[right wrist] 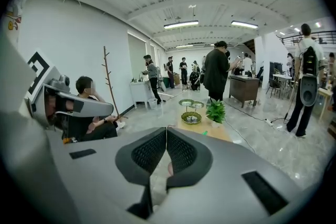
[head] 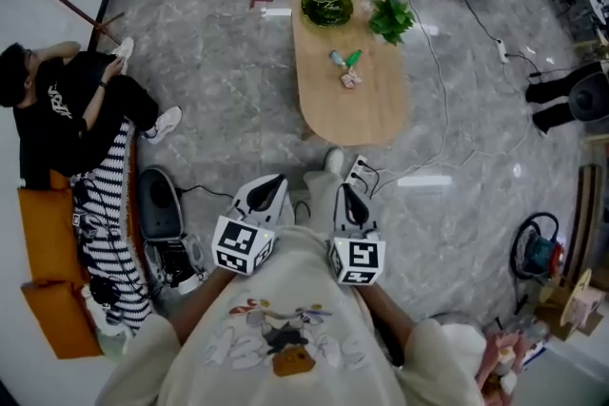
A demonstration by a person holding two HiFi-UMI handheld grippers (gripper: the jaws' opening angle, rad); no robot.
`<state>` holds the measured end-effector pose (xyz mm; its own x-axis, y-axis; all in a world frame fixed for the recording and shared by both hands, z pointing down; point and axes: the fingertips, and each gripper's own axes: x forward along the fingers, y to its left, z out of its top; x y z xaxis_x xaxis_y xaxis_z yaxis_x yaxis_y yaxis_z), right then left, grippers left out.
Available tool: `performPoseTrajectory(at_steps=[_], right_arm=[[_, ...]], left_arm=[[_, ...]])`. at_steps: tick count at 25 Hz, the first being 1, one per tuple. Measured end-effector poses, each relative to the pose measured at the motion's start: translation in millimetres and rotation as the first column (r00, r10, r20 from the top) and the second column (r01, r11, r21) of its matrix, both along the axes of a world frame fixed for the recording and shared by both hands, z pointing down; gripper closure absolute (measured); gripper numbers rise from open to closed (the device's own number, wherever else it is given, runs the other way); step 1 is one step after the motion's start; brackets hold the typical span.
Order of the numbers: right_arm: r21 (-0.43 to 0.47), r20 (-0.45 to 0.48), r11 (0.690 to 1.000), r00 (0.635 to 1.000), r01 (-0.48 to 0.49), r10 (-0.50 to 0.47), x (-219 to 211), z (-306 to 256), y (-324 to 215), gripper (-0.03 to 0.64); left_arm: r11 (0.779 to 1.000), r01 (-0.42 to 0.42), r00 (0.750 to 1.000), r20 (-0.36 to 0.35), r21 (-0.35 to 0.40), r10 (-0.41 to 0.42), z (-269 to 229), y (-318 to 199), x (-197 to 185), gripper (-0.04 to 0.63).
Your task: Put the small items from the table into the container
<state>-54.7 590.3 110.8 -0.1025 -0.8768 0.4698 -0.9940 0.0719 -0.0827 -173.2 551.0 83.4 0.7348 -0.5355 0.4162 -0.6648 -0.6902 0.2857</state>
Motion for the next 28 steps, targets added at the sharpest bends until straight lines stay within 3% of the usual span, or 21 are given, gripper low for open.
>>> performPoseTrajectory(at_steps=[6, 22, 28], right_arm=[[0.013, 0.004, 1.000, 1.000, -0.011, 0.011, 24, 0, -31, 0.607], [-0.006, 0.063, 1.000, 0.998, 0.014, -0.014, 157, -1, -182, 0.607], [-0.027, 0.109, 0.998, 0.993, 0.057, -0.053, 196, 6, -224, 0.607]], left_arm=[[1.000, 0.001, 1.000, 0.014, 0.006, -0.001, 3, -31, 19, 0.586], [1.000, 0.005, 0.996, 0.087, -0.018, -0.003, 5, -170, 158, 0.586], [0.998, 0.038, 0.991, 0.130, -0.059, -0.030, 15, -210, 196, 0.586]])
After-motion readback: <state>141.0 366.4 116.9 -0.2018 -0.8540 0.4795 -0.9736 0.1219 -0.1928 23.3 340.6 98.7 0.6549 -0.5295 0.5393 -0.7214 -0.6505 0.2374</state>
